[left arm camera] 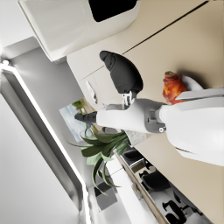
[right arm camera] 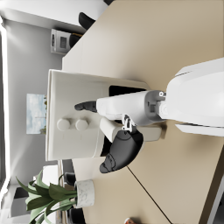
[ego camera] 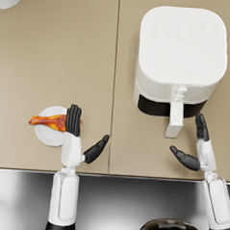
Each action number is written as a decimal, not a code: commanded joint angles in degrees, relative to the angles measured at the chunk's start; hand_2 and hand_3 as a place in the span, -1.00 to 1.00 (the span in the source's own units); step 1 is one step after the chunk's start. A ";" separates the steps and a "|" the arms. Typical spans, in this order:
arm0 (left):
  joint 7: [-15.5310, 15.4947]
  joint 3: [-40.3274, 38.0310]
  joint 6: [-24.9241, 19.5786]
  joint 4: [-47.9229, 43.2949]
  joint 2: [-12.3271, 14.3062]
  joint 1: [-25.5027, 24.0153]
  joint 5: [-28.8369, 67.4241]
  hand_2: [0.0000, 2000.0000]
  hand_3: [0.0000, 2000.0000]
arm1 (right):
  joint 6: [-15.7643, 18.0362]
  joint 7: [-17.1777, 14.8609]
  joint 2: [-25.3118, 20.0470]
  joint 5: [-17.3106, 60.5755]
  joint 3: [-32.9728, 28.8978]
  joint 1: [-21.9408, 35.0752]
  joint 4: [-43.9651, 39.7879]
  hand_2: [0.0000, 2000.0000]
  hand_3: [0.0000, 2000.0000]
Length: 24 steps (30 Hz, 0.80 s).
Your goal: Pick up the drumstick and place it into the air fryer
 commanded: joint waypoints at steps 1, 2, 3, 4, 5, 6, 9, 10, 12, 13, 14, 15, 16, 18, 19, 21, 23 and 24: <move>0.00 -2.95 0.00 0.44 0.06 1.10 2.59 -1.00 -1.00 | 0.00 0.00 -0.37 0.03 -0.68 0.48 -0.94 -1.00 -1.00; 0.00 -3.68 0.00 1.13 0.08 1.65 5.17 -1.00 -1.00 | 0.00 0.00 -0.49 0.06 -0.79 0.46 -0.94 -1.00 -1.00; 0.00 -4.35 0.00 1.35 0.12 1.66 7.76 -1.00 -1.00 | 0.00 0.00 -0.58 0.07 -0.57 0.33 -1.20 -1.00 -1.00; 0.00 -5.15 0.00 1.81 0.12 2.02 10.36 -1.00 -1.00 | 0.00 0.00 -0.82 0.08 -0.49 0.56 -1.47 -1.00 -1.00; 0.00 -6.13 0.00 2.36 0.09 2.41 12.95 -1.00 -1.00 | 0.00 0.00 -0.88 0.09 -0.48 0.39 -1.74 -1.00 -1.00; 0.00 -7.71 0.00 3.02 -0.04 3.10 15.55 -1.00 -1.00 | 0.00 0.00 -0.88 0.10 -0.51 0.08 -1.60 -1.00 -1.00; -3.34 -10.61 -6.20 4.48 -0.63 5.36 23.35 -1.00 -1.00 | 0.00 0.00 -1.03 0.11 -1.34 -0.51 -1.60 -1.00 -1.00; -6.02 -11.34 -11.07 4.37 -0.69 5.50 25.95 -1.00 -1.00 | 0.00 0.00 -1.10 0.11 -1.61 -0.66 -1.74 -1.00 -1.00; -9.26 -12.27 -16.92 5.67 -1.04 6.73 31.15 -1.00 -1.00 | 0.00 0.00 -1.37 0.11 -1.60 -0.66 -1.73 -1.00 -1.00; -10.21 -12.56 -18.67 6.45 -1.21 7.37 33.76 -1.00 -1.00 | 0.00 0.00 -1.54 0.11 -1.55 -0.56 -1.60 -1.00 -1.00; -10.89 -12.80 -20.18 6.86 -1.32 7.78 36.36 -1.00 -1.00 | 0.00 0.00 -1.66 0.11 -1.65 -0.58 -1.60 -1.00 -1.00; -11.43 -13.04 -21.27 7.28 -1.42 8.20 38.97 -1.00 -1.00 | 0.00 0.00 -1.77 0.11 -1.49 -0.63 -1.74 -1.00 -1.00; -11.82 -12.78 -22.04 7.81 -1.49 8.60 41.57 -1.00 -1.00 | 0.00 0.00 -1.89 0.11 -1.59 -0.65 -1.74 -1.00 -1.00; -12.20 -11.97 -23.08 9.82 -1.49 9.06 46.78 -1.00 -1.00 | 0.00 0.00 -2.12 0.11 -1.80 -0.70 -1.74 -1.00 -1.00; -12.31 -11.58 -23.34 11.54 -1.42 9.08 49.39 -1.00 -1.00 | 0.00 0.00 -2.24 0.11 -1.90 -0.73 -1.74 -1.00 -1.00; -12.55 -11.01 -23.81 13.94 -1.29 8.94 54.60 -1.00 -1.00 | 0.00 0.00 -2.46 0.11 -2.09 -0.77 -1.74 -1.00 -1.00; -12.67 -10.23 -24.14 17.41 -1.27 9.63 59.10 -1.00 -1.00 | 0.00 0.00 -2.68 0.10 -2.02 -0.84 -1.87 -1.00 -1.00; -12.65 -9.97 -24.10 18.17 -1.25 9.89 60.45 -1.00 -1.00 | 0.00 0.00 -2.80 0.10 -2.38 -0.84 -1.74 -1.00 -1.00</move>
